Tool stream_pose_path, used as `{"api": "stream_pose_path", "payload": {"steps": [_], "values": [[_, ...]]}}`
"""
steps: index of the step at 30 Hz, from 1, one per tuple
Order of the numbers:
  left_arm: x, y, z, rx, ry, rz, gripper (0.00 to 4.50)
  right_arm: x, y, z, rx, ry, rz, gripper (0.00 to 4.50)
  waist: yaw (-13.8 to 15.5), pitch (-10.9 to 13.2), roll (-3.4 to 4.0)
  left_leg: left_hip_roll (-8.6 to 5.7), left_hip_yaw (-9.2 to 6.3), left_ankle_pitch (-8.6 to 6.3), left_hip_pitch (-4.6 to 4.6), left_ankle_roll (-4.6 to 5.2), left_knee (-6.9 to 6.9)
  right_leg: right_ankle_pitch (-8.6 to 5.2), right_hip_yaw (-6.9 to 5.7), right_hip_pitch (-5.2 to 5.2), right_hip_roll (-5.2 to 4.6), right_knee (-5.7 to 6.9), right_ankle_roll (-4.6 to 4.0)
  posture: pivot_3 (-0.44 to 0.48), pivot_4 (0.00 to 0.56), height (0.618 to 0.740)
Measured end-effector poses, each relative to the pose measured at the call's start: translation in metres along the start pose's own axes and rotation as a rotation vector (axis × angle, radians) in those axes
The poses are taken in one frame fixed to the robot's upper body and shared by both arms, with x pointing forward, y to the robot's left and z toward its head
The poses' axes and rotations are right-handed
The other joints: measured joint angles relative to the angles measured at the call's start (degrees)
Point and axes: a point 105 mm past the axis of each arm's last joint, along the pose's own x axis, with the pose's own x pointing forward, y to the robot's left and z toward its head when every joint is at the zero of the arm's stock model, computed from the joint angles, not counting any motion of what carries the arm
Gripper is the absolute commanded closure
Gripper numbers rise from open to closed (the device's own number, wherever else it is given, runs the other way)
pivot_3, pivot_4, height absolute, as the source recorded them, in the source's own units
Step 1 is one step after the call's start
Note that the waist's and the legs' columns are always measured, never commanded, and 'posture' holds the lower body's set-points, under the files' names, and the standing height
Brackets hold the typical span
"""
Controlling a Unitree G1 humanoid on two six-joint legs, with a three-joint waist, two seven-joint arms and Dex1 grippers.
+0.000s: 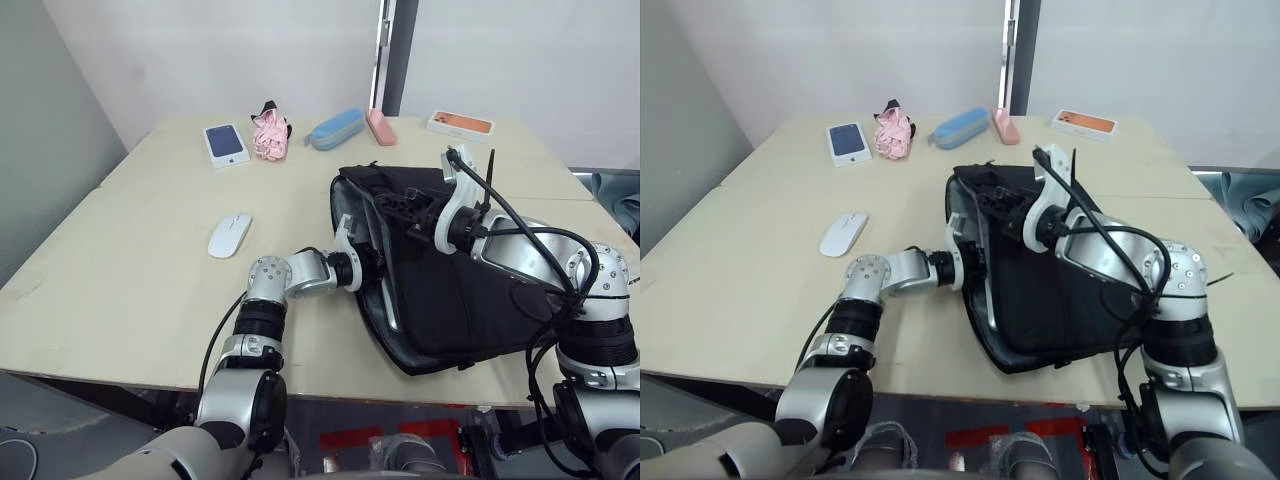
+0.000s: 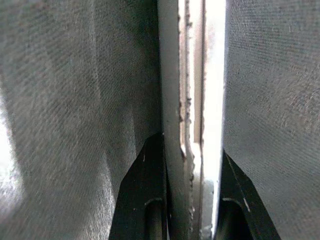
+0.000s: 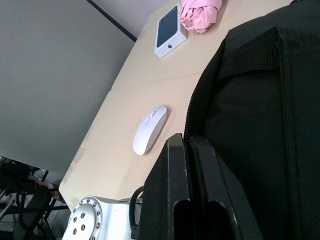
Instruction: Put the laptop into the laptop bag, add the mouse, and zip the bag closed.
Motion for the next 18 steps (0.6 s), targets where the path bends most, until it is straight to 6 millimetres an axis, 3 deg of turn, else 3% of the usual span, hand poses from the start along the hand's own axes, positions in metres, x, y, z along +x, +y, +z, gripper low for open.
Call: {"api": "stream_pose_path", "payload": {"steps": [5, 7, 16, 18], "values": [[0.0, -0.001, 0.003, 0.012, -0.004, 0.008, 4.2, 0.0, 0.0, 0.0, 0.002, 0.0, 0.001, 4.46, 0.0, 0.0, 0.0, -0.02, -0.02, 0.0, -0.03, 0.03, 0.0, 0.01, -0.01, 0.0, -0.01, -0.04, 0.02, 0.0, 0.15, 0.74], [0.0, -0.001, 0.003, 0.011, -0.005, 0.009, 3.18, 0.0, 0.0, 0.001, 0.0, -0.003, 0.002, 4.5, 0.0, 0.0, 0.0, -0.02, -0.02, 0.0, -0.03, 0.03, 0.0, 0.02, -0.01, 0.01, -0.02, -0.05, 0.03, 0.0, 0.15, 0.74], [-0.009, -0.014, 0.005, 0.066, 0.01, -0.028, 0.03, -0.006, -0.007, 0.002, -0.02, 0.0, -0.015, 4.5, 0.1, 0.0, 0.0, -0.03, -0.03, 0.0, -0.03, 0.05, 0.03, 0.03, -0.01, 0.02, -0.04, -0.05, 0.04, 0.0, 0.15, 0.74], [-0.015, -0.017, 0.008, 0.093, 0.01, -0.024, 0.03, -0.007, -0.007, 0.003, -0.024, -0.001, -0.013, 4.5, 0.1, 0.0, 0.0, -0.03, -0.03, 0.0, -0.03, 0.05, 0.04, 0.03, -0.01, 0.02, -0.04, -0.05, 0.04, 0.0, 0.15, 0.74]]}}
